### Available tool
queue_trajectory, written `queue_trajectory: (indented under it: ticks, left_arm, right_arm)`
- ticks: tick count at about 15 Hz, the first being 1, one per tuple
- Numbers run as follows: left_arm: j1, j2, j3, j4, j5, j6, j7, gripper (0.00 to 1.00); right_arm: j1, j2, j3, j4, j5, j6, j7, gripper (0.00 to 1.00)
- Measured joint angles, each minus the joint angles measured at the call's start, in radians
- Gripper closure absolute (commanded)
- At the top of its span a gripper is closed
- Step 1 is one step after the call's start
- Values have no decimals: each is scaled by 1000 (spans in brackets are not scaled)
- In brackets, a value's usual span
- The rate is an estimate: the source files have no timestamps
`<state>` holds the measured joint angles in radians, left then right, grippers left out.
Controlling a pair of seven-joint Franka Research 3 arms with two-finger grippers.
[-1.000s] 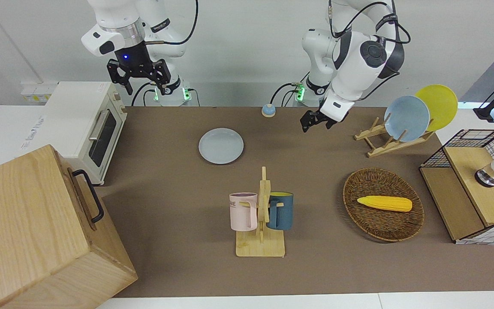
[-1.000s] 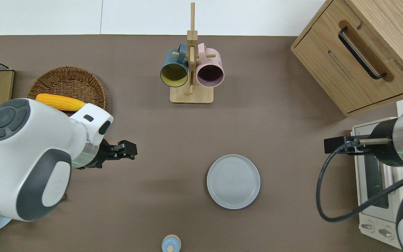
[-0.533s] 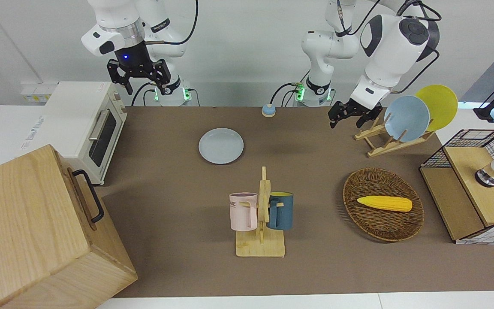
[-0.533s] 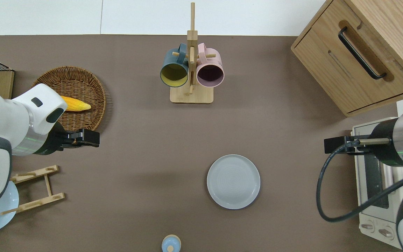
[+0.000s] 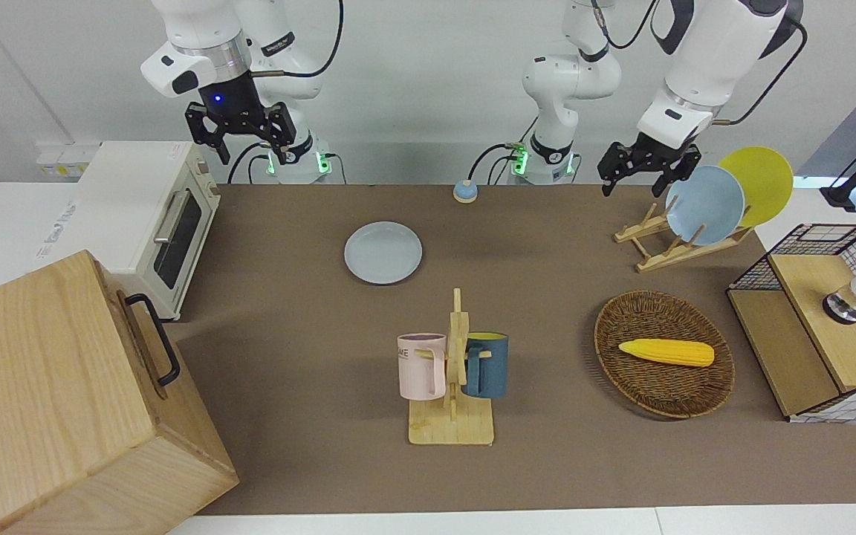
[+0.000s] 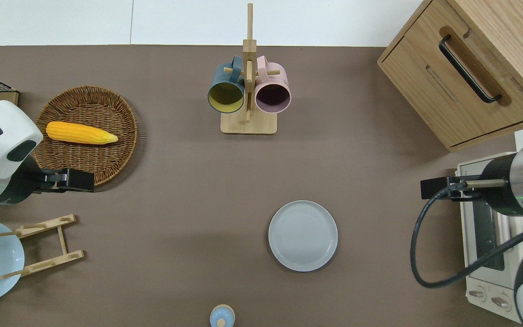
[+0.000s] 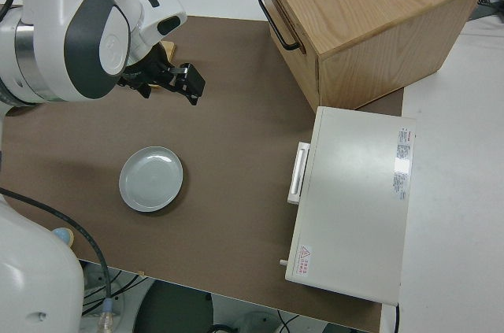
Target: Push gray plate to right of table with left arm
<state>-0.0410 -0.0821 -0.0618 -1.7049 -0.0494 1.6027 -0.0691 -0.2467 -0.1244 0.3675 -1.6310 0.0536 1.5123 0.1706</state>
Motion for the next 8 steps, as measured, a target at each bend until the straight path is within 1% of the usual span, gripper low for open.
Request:
queue_trajectory:
  ticks: [2,8]
  left_arm:
    - [0,-1,-10,4,10,-5,0,5]
    - [14,-1,-8,5,14,-5,0,5]
  right_arm:
    - [0,0,0,0,0,0,0,5]
    - [0,0,0,0,0,0,0,5]
